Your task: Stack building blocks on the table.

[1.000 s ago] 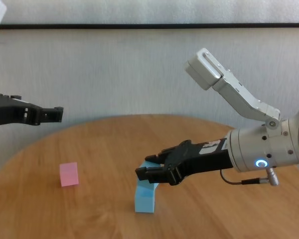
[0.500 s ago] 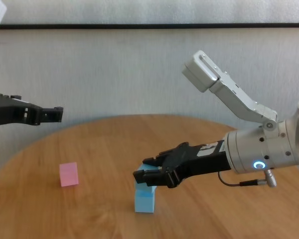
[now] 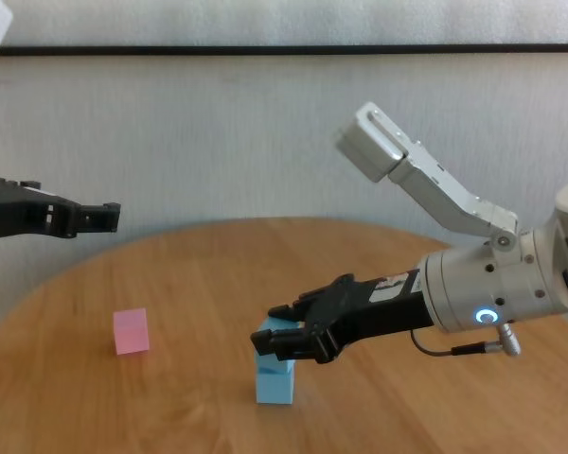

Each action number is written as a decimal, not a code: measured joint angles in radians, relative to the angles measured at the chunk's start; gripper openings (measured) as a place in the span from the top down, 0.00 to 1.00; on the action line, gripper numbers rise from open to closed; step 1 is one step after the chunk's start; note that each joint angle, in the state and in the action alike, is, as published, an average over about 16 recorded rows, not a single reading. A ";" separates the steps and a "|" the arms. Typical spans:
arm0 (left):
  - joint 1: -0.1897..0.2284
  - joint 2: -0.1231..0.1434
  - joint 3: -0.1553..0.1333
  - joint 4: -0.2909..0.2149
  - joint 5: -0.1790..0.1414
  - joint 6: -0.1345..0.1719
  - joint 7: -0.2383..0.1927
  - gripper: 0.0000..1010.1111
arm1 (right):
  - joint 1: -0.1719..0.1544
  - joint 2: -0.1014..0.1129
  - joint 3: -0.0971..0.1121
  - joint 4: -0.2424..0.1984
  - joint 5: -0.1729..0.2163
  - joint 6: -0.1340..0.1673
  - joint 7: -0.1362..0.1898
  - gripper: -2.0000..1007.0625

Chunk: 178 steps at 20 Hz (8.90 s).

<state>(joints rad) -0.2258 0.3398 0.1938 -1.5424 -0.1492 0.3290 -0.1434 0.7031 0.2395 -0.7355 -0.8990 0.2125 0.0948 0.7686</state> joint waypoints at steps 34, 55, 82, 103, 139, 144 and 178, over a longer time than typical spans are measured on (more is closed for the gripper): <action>0.000 0.000 0.000 0.000 0.000 0.000 0.000 0.01 | 0.013 -0.018 -0.002 0.032 -0.014 -0.003 0.006 0.35; 0.000 0.000 0.000 0.000 0.000 0.000 0.000 0.01 | -0.143 0.064 0.146 -0.166 0.003 -0.103 -0.285 0.00; 0.040 -0.093 -0.008 -0.086 0.011 0.170 0.070 0.01 | -0.208 0.062 0.246 -0.176 -0.035 -0.142 -0.496 0.00; 0.019 -0.229 -0.018 0.025 0.049 0.239 0.129 0.01 | -0.205 0.062 0.243 -0.175 -0.034 -0.140 -0.493 0.00; -0.108 -0.287 -0.059 0.339 0.151 0.069 0.122 0.01 | -0.205 0.062 0.242 -0.175 -0.033 -0.140 -0.493 0.00; -0.118 -0.292 -0.070 0.359 0.153 0.074 0.108 0.01 | -0.205 0.062 0.242 -0.175 -0.033 -0.140 -0.493 0.00; -0.123 -0.311 -0.112 0.371 0.163 0.074 0.067 0.06 | -0.205 0.062 0.242 -0.175 -0.033 -0.140 -0.493 0.00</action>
<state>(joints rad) -0.3483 0.0284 0.0821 -1.1717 0.0137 0.4025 -0.0763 0.4983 0.3012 -0.4936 -1.0736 0.1792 -0.0448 0.2753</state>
